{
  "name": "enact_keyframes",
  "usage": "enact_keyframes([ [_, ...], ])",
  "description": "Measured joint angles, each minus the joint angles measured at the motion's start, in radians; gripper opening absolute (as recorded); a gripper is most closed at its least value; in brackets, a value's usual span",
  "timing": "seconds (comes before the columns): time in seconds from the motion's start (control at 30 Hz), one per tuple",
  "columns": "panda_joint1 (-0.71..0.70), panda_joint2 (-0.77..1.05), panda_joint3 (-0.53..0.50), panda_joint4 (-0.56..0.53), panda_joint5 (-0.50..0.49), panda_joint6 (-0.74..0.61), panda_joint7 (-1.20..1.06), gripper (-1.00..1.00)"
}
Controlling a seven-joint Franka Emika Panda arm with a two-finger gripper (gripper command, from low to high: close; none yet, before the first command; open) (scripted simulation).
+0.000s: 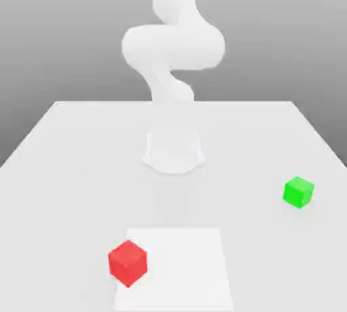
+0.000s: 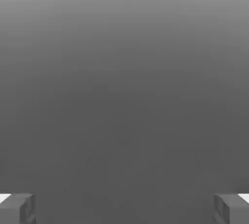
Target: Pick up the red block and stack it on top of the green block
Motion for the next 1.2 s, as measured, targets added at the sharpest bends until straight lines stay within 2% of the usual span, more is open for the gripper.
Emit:
enact_keyframes([
  [0.3,0.085,0.323,-0.152,-0.12,-0.004,0.158,-0.378,0.0],
  [0.6,0.112,0.647,-0.25,-0.238,0.058,0.313,-0.795,0.0],
  [0.73,0.083,0.792,-0.247,-0.289,0.088,0.383,-0.979,0.0],
  [0.93,-0.005,1.01,-0.135,-0.27,0.218,0.55,-1.113,0.0],
  [0.97,-0.014,1.028,-0.123,-0.267,0.23,0.565,-1.122,-1.0],
  [1.2,-0.01,1.024,-0.127,-0.268,0.229,0.559,-1.122,-1.0],
])
